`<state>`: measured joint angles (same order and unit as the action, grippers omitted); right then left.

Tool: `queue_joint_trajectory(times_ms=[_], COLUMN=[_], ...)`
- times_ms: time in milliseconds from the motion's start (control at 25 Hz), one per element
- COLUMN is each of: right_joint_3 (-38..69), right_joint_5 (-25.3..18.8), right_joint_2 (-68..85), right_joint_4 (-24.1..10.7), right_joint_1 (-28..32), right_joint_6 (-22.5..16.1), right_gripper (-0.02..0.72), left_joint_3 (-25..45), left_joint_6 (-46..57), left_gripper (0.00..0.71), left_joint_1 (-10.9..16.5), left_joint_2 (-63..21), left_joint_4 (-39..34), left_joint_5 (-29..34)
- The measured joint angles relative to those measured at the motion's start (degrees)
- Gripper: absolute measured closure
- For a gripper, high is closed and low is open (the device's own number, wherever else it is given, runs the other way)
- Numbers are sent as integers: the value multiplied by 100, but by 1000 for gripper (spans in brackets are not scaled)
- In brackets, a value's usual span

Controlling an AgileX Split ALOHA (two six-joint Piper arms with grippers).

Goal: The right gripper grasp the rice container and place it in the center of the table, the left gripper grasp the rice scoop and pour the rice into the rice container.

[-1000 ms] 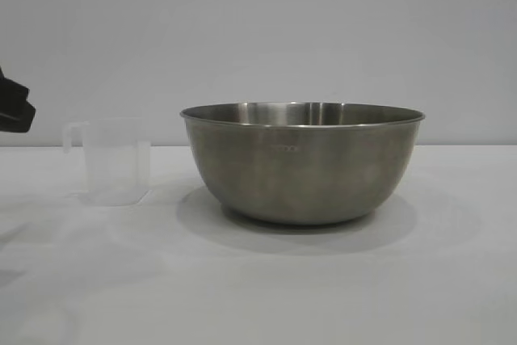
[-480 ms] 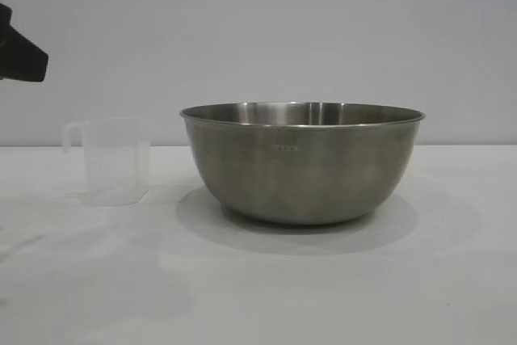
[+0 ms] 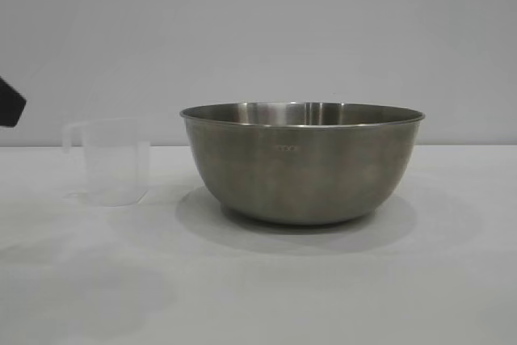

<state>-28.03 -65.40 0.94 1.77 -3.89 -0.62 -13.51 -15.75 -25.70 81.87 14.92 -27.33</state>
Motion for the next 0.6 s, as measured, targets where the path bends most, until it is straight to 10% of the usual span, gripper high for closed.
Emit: queue_joint_trajectory(times_ms=[600], right_joint_3=[0], right_joint_5=[0], right_joint_2=[0], right_joint_4=[0], right_joint_1=[0], right_joint_6=[0], right_gripper=[171], left_joint_3=[-1913], left_joint_6=[-508], left_gripper=[395], left_joint_1=[0], left_joint_2=[-995], left_joint_4=[-513], left_joint_5=[4446])
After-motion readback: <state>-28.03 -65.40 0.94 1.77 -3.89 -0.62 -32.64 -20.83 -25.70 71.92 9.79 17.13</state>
